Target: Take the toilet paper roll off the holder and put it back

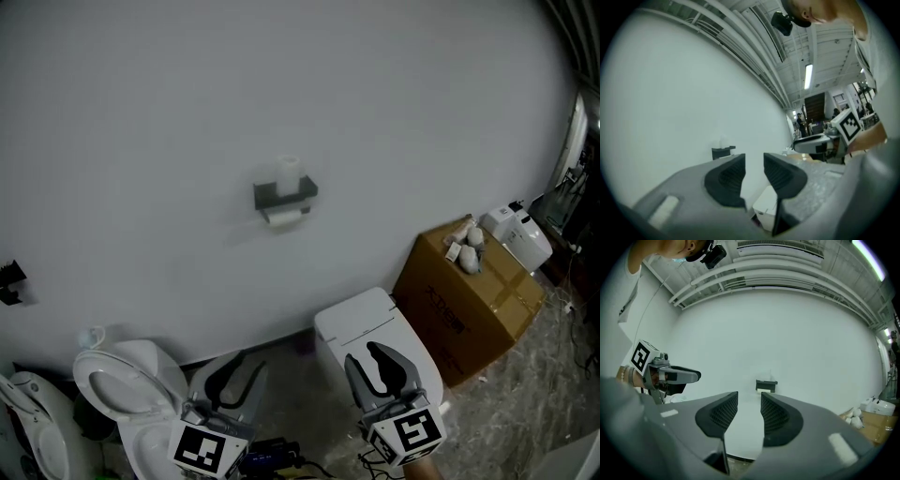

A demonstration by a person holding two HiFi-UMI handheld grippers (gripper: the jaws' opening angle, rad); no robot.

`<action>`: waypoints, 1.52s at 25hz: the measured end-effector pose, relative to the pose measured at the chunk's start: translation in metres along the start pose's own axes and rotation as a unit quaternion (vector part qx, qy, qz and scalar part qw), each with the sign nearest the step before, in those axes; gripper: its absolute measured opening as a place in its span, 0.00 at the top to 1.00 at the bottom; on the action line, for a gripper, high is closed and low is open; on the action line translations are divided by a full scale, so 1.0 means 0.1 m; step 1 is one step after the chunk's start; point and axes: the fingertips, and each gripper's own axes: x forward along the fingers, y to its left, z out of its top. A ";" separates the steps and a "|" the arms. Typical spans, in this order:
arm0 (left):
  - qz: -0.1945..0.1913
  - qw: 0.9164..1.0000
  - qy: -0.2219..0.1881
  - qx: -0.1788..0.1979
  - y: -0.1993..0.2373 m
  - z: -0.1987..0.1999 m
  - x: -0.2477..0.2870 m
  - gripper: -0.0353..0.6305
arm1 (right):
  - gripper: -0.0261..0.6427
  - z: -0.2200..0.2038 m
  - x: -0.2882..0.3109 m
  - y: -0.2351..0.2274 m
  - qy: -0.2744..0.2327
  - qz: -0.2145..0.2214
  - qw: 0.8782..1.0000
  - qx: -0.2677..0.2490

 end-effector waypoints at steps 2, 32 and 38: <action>-0.003 1.000 0.000 -0.002 0.15 -0.02 0.13 0.78 | 0.75 0.00 0.20 -0.04 0.001 0.000 1.000 0.000; -0.021 0.999 -0.015 0.027 1.37 0.01 1.78 0.75 | 0.68 0.09 2.14 -0.95 0.007 0.072 0.997 -0.021; -0.003 1.000 -0.013 0.020 1.61 0.04 2.10 0.74 | 0.66 0.21 2.66 -1.16 -0.002 0.110 0.994 -0.027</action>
